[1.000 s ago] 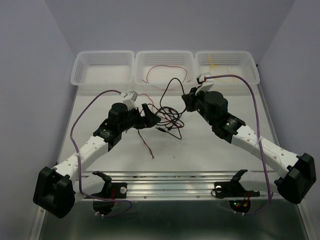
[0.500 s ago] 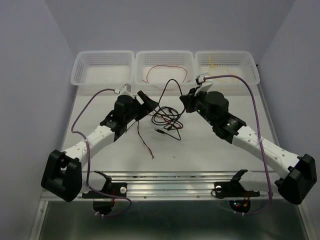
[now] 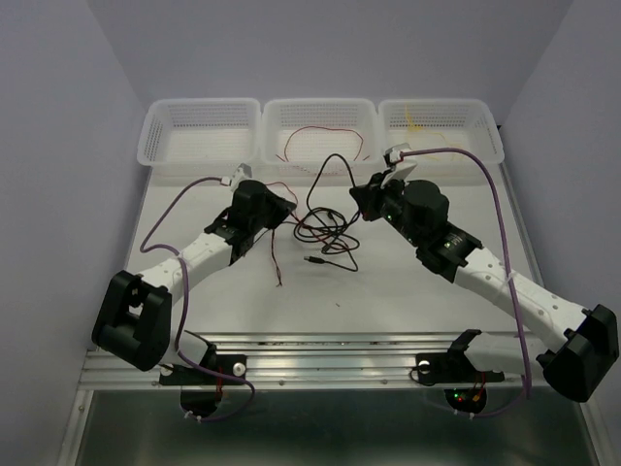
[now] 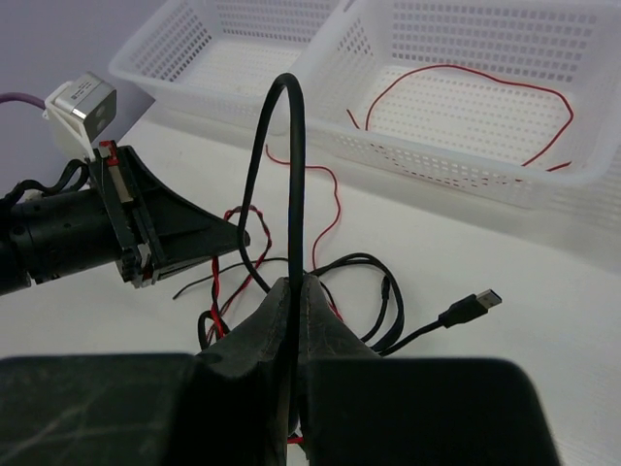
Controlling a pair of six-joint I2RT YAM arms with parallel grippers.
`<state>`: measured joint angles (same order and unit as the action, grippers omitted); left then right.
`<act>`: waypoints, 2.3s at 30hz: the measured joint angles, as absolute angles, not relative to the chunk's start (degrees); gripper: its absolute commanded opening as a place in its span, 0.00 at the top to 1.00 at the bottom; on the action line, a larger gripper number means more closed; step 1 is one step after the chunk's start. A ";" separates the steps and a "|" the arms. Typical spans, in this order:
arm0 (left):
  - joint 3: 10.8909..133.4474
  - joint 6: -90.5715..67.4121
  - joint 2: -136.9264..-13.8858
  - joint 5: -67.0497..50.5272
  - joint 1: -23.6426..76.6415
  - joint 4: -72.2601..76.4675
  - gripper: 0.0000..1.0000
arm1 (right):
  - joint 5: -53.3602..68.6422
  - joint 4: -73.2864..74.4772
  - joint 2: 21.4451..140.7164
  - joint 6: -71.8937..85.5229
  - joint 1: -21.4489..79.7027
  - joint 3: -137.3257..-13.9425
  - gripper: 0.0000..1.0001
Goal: Untangle the cables
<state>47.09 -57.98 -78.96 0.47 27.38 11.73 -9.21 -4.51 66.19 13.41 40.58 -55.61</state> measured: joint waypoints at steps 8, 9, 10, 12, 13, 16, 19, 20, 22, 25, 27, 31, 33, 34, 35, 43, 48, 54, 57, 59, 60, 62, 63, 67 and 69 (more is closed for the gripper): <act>50.87 -56.45 -75.99 5.52 24.69 3.95 1.00 | -18.68 -3.01 65.49 13.74 40.62 -55.27 0.99; 51.96 -55.99 -75.22 5.65 23.18 2.96 1.00 | -20.75 -2.55 65.49 13.74 40.64 -55.27 0.99; 53.95 -55.07 -74.15 5.78 21.04 1.06 1.00 | -22.41 -2.07 65.49 13.80 40.42 -55.27 0.99; 57.25 -53.74 -72.42 6.57 16.64 -0.78 1.00 | -25.98 -0.93 65.49 14.46 38.89 -55.27 0.99; 59.51 -53.01 -71.13 7.09 14.11 -2.02 1.00 | -27.05 -0.54 65.52 15.00 38.26 -55.27 0.99; 65.30 -51.20 -67.68 9.26 8.73 -5.23 1.00 | -27.42 0.49 65.49 16.91 32.60 -55.24 0.99; 69.80 -49.39 -65.45 11.66 5.61 -7.99 1.00 | -28.56 1.45 65.34 18.02 25.17 -54.65 0.99; 71.94 -48.66 -64.66 12.78 4.10 -9.23 1.00 | -29.12 2.11 65.30 18.26 23.11 -54.37 0.99; 74.52 -47.57 -63.68 14.22 1.63 -11.22 1.00 | -30.35 3.57 65.32 18.98 19.59 -53.65 0.99; 76.58 -46.48 -62.85 15.33 -2.04 -14.04 1.00 | -30.33 4.49 65.32 19.79 16.43 -52.23 0.99; 78.06 -45.91 -62.81 15.79 -4.84 -15.97 1.00 | -30.33 5.21 65.34 20.38 13.58 -50.85 0.99; 79.81 -44.80 -62.81 15.97 -7.73 -18.06 1.00 | -30.39 7.33 65.34 20.73 10.11 -48.40 0.99; 80.68 -44.49 -62.83 15.92 -8.03 -19.07 1.00 | -30.30 7.81 65.36 20.82 9.72 -47.94 0.99; 81.28 -44.25 -62.87 15.92 -8.16 -19.75 1.00 | -30.22 7.97 65.39 20.82 9.58 -47.92 0.99; 82.11 -43.97 -62.98 15.92 -8.40 -20.53 1.00 | -29.80 8.14 65.43 20.82 9.19 -47.92 0.99; 90.80 -41.87 -64.64 15.20 -9.13 -23.11 1.00 | -26.50 8.16 65.95 20.80 8.23 -47.92 0.99; 100.16 -39.79 -66.43 16.16 -9.13 -25.19 1.00 | -25.19 8.19 68.36 21.26 8.23 -47.92 0.99; 110.30 -37.63 -67.48 17.17 -9.15 -25.80 1.00 | -22.15 8.14 72.51 20.99 8.23 -47.83 0.99; 110.21 -37.19 -67.26 13.67 -9.43 -24.88 1.00 | -16.29 6.98 72.73 19.88 8.21 -46.85 0.99; 108.40 -37.21 -67.26 9.65 -9.32 -22.70 1.00 | -11.97 5.56 72.36 19.31 8.21 -45.82 0.99; 107.37 -37.26 -67.37 7.70 -8.84 -22.02 1.00 | -8.56 4.64 72.03 18.94 8.23 -44.99 0.99; 106.69 -36.95 -68.58 6.50 -5.93 -21.67 1.00 | -2.90 2.90 71.46 18.46 8.36 -43.72 0.99; 106.72 -36.64 -69.45 6.24 -3.01 -21.17 1.00 | -1.37 2.31 71.22 18.22 8.36 -43.24 0.99; 107.20 -35.14 -74.94 5.30 7.14 -20.16 1.00 | 4.64 0.69 70.72 17.58 9.45 -41.95 0.81; 107.20 -34.65 -78.04 4.36 10.50 -20.34 1.00 | 6.09 0.23 70.57 17.26 9.58 -41.36 0.63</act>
<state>107.20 -34.65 -78.04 4.36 10.50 -20.34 6.09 0.23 70.57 17.26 9.58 -41.36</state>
